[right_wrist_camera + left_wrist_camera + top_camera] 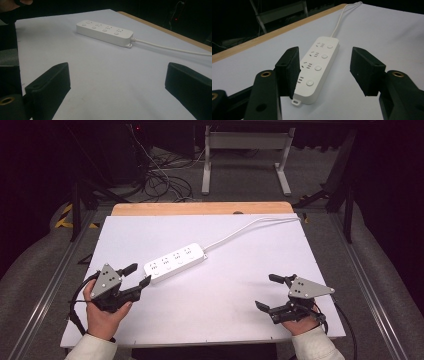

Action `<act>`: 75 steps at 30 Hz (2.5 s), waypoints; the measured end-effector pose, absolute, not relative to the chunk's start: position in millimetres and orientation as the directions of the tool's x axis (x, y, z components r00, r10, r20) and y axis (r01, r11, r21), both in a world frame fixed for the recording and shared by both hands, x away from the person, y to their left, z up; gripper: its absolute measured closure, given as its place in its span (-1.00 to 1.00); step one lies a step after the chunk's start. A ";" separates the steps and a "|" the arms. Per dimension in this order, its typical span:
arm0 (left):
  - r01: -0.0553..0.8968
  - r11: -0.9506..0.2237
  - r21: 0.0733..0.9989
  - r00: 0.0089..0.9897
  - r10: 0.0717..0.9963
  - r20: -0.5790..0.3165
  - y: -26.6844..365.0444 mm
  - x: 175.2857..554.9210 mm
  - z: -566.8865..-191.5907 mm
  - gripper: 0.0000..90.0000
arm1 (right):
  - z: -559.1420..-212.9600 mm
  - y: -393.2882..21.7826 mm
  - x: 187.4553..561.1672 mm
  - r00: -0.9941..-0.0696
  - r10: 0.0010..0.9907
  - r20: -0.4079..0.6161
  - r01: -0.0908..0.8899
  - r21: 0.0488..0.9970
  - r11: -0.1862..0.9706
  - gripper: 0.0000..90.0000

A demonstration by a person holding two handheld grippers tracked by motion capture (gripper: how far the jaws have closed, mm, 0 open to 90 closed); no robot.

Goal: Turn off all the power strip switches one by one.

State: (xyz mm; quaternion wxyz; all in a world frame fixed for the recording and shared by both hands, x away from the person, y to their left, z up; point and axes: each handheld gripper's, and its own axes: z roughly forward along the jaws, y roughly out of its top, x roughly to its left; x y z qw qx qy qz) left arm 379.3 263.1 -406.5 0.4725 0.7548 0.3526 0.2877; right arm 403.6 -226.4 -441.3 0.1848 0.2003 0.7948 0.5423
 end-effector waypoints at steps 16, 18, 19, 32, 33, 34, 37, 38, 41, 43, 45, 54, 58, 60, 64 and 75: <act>0.282 -0.333 0.900 0.568 0.814 0.124 255.9 393.6 -400.9 -0.18 | -442.5 -226.2 403.8 -0.858 0.509 -0.072 0.118 0.937 0.330 -0.86; 0.301 -0.333 0.893 0.575 0.811 0.109 257.3 395.7 -399.9 -0.08 | -442.8 -226.2 404.1 -0.859 0.507 -0.071 0.117 0.937 0.329 -0.86; 0.320 -0.331 0.888 0.586 0.805 0.089 257.8 398.0 -399.4 -0.01 | -442.9 -226.2 404.2 -0.858 0.508 -0.071 0.117 0.937 0.329 -0.86; 0.460 -0.283 0.842 0.578 0.815 -0.042 259.6 427.3 -400.5 0.26 | -443.8 -226.0 404.6 -0.860 0.506 -0.065 0.121 0.938 0.326 -0.85; 0.459 -0.295 0.838 0.579 0.815 -0.030 259.9 429.8 -401.3 0.32 | -443.7 -226.0 404.6 -0.860 0.506 -0.065 0.121 0.938 0.326 -0.85; 0.463 -0.296 0.835 0.577 0.816 -0.030 259.4 431.9 -402.6 0.38 | -443.8 -226.0 404.6 -0.860 0.506 -0.065 0.120 0.938 0.325 -0.85; 0.470 -0.315 0.825 0.573 0.820 -0.014 258.8 438.2 -405.9 0.50 | -443.7 -226.1 404.6 -0.860 0.506 -0.066 0.120 0.938 0.326 -0.85; 0.472 -0.319 0.822 0.574 0.819 -0.012 258.2 440.4 -407.3 0.53 | -443.8 -226.1 404.5 -0.860 0.506 -0.066 0.120 0.938 0.326 -0.85; 0.481 -0.329 0.813 0.572 0.820 -0.007 256.9 446.2 -411.4 0.61 | -443.9 -225.9 404.8 -0.860 0.506 -0.066 0.121 0.937 0.327 -0.85; 0.486 -0.335 0.807 0.564 0.826 0.003 256.3 449.3 -413.4 0.69 | -443.9 -225.6 404.6 -0.860 0.506 -0.065 0.121 0.937 0.327 -0.85; 0.494 -0.328 0.805 0.562 0.827 -0.008 255.4 450.5 -414.8 0.78 | -443.9 -225.7 404.4 -0.860 0.506 -0.065 0.121 0.937 0.327 -0.85; 0.529 -0.361 0.768 0.551 0.835 0.014 249.8 462.1 -424.5 0.99 | -443.8 -226.0 404.5 -0.861 0.504 -0.067 0.118 0.937 0.328 -0.84; 0.546 -0.382 0.746 0.562 0.827 0.012 248.4 466.8 -428.8 1.00 | -443.8 -225.9 404.5 -0.862 0.502 -0.067 0.119 0.937 0.328 -0.84; 0.558 -0.389 0.733 0.566 0.824 0.006 247.3 469.1 -431.4 1.00 | -443.8 -225.6 404.4 -0.863 0.500 -0.066 0.118 0.937 0.328 -0.84; 0.585 -0.407 0.701 0.568 0.823 0.004 246.1 472.3 -436.0 1.00 | -443.7 -225.8 404.2 -0.864 0.499 -0.067 0.117 0.937 0.328 -0.84; 0.607 -0.451 0.654 0.585 0.811 0.016 242.4 478.4 -443.6 1.00 | -443.8 -225.3 404.2 -0.865 0.496 -0.069 0.116 0.936 0.331 -0.84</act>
